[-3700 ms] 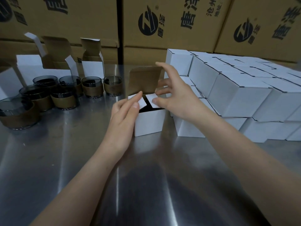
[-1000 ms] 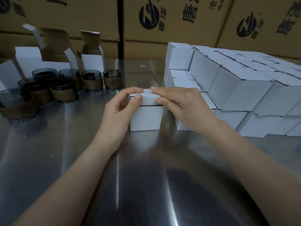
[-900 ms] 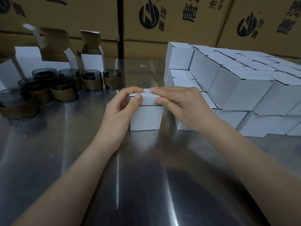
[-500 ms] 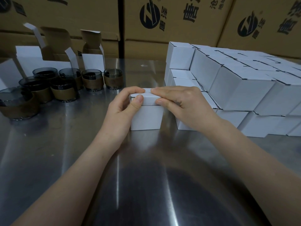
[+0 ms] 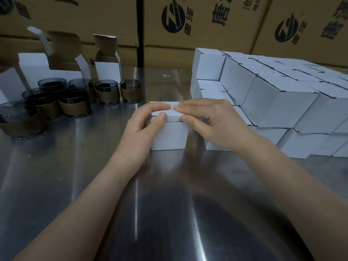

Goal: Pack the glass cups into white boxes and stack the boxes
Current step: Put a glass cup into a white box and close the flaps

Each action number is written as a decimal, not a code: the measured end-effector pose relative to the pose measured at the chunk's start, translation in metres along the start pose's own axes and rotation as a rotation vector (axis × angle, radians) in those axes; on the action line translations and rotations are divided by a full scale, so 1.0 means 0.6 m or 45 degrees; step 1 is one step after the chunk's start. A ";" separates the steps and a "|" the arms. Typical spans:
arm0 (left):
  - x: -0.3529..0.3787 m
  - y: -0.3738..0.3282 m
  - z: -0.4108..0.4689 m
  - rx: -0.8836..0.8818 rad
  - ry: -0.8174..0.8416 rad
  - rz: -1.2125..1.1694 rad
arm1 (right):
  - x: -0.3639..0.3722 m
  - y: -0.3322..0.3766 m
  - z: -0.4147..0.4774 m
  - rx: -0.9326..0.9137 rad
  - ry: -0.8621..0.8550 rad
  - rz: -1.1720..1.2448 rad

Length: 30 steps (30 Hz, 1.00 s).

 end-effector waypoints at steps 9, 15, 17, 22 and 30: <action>0.005 0.004 -0.001 -0.086 0.013 -0.058 | 0.011 -0.020 -0.005 0.195 0.240 -0.043; 0.006 0.010 0.001 -0.137 0.029 -0.059 | 0.022 -0.025 -0.014 0.322 0.543 -0.134; 0.007 0.013 0.002 -0.147 0.037 -0.061 | 0.022 -0.023 -0.015 0.328 0.558 -0.121; 0.010 0.017 0.003 -0.185 0.035 -0.061 | 0.025 -0.019 -0.015 0.321 0.589 -0.138; 0.012 0.024 0.006 -0.218 0.024 -0.112 | 0.020 -0.026 -0.012 0.404 0.518 0.093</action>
Point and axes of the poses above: each hand's wrist, its own z-axis towards the middle knuckle, its own x-axis out of the palm, y = z × x, the point moved 9 cm from there along z, towards the middle knuckle, and after that the axes turned 11 degrees about z, right-handed, at the moved point
